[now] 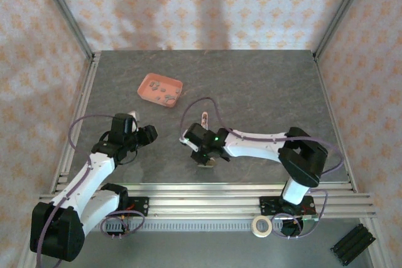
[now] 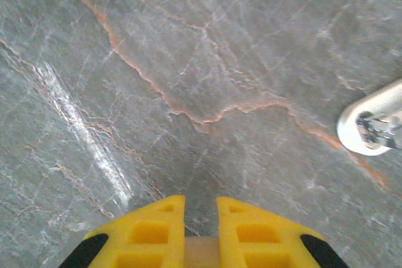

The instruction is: Load the staples into the stapler

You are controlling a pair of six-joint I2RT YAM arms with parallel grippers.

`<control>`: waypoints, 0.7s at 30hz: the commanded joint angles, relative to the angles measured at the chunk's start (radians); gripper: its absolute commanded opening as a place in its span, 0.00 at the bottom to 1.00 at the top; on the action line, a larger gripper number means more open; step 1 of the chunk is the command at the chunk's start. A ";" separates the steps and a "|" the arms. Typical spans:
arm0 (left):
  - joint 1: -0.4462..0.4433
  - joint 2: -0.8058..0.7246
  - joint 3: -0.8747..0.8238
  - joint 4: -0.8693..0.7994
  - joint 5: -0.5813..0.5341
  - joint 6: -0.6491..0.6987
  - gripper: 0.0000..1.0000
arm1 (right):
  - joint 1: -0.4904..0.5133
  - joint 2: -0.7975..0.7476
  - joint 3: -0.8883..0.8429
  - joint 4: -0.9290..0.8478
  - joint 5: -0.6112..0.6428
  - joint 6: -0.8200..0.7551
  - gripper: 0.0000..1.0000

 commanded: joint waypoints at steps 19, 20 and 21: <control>-0.366 0.047 -0.161 0.729 0.238 0.133 0.49 | -0.114 -0.376 -0.263 0.413 0.120 0.192 0.08; -0.391 0.029 -0.167 0.731 0.220 0.213 0.49 | -0.124 -0.387 -0.276 0.425 0.096 0.184 0.08; -0.418 0.011 -0.172 0.732 0.202 0.293 0.50 | -0.127 -0.399 -0.290 0.442 0.081 0.166 0.08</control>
